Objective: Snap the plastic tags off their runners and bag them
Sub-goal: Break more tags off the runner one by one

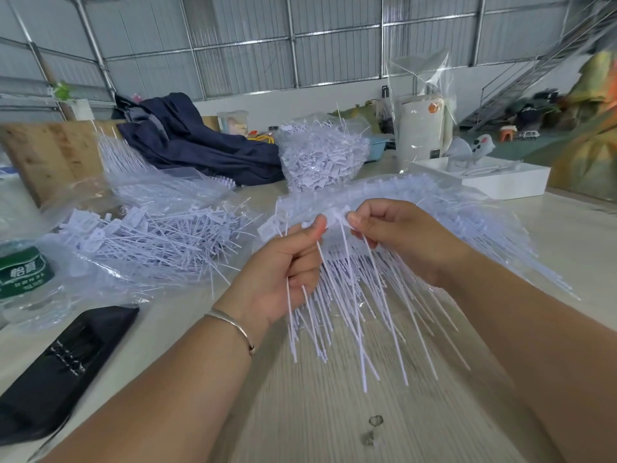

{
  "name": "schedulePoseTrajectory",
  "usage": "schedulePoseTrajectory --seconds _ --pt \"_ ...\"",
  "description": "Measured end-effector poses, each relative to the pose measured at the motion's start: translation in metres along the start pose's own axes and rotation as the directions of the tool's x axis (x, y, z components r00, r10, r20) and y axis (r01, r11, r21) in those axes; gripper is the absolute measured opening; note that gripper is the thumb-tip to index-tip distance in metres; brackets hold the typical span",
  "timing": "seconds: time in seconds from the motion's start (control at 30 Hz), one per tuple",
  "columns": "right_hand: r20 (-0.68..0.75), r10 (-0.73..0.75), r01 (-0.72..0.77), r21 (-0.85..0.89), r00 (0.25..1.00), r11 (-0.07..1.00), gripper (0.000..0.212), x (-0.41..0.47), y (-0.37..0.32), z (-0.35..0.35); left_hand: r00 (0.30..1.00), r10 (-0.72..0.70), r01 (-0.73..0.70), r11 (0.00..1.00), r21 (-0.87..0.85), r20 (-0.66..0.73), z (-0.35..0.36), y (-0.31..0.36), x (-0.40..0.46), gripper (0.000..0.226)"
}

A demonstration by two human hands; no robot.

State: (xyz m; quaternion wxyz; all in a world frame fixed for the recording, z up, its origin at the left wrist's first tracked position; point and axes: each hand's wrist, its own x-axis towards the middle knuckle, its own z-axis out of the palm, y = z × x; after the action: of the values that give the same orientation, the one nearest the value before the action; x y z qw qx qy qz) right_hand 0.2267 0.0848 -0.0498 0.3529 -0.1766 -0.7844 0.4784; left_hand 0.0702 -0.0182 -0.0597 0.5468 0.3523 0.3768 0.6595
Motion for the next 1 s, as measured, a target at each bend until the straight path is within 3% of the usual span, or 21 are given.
schedulePoseTrajectory --seconds 0.1,0.23,0.33,0.43,0.57,0.7,0.83,1.0 --pt "0.074 0.004 -0.008 0.048 0.997 0.999 0.029 0.0 -0.002 0.007 0.997 -0.056 0.058 0.997 -0.043 0.051 0.006 -0.007 -0.001 0.024" --pt "0.096 0.031 -0.036 0.053 0.995 0.998 0.055 -0.001 0.003 0.011 0.992 -0.107 0.112 0.992 -0.062 0.069 0.009 -0.015 0.0 0.019" --pt "0.08 0.039 -0.042 0.032 0.996 0.999 0.049 -0.002 0.001 0.011 0.993 -0.103 0.105 0.994 -0.035 0.058 0.007 -0.014 0.0 0.016" --pt "-0.016 0.053 -0.052 0.053 0.998 0.997 0.043 -0.001 0.004 0.007 0.998 -0.051 0.051 0.999 0.004 -0.025 0.007 -0.011 0.001 0.023" --pt "-0.134 0.023 -0.007 0.113 0.991 0.994 0.032 0.001 0.014 0.005 0.967 0.072 -0.037 0.989 0.145 -0.243 0.001 -0.009 0.005 0.032" --pt "-0.187 -0.102 0.089 -0.079 0.977 0.993 0.019 0.002 0.018 0.014 0.921 0.12 -0.017 0.963 0.268 -0.371 -0.002 -0.011 0.007 0.034" --pt "-0.22 -0.12 0.071 -0.218 0.968 0.973 0.003 0.004 0.019 0.013 0.947 0.055 0.061 0.937 0.345 -0.316 -0.002 -0.012 0.005 0.025" --pt "-0.198 -0.071 0.0 -0.337 0.978 0.942 0.001 0.004 0.019 0.011 0.947 0.098 0.049 0.898 0.438 -0.307 -0.001 -0.008 0.001 0.021"
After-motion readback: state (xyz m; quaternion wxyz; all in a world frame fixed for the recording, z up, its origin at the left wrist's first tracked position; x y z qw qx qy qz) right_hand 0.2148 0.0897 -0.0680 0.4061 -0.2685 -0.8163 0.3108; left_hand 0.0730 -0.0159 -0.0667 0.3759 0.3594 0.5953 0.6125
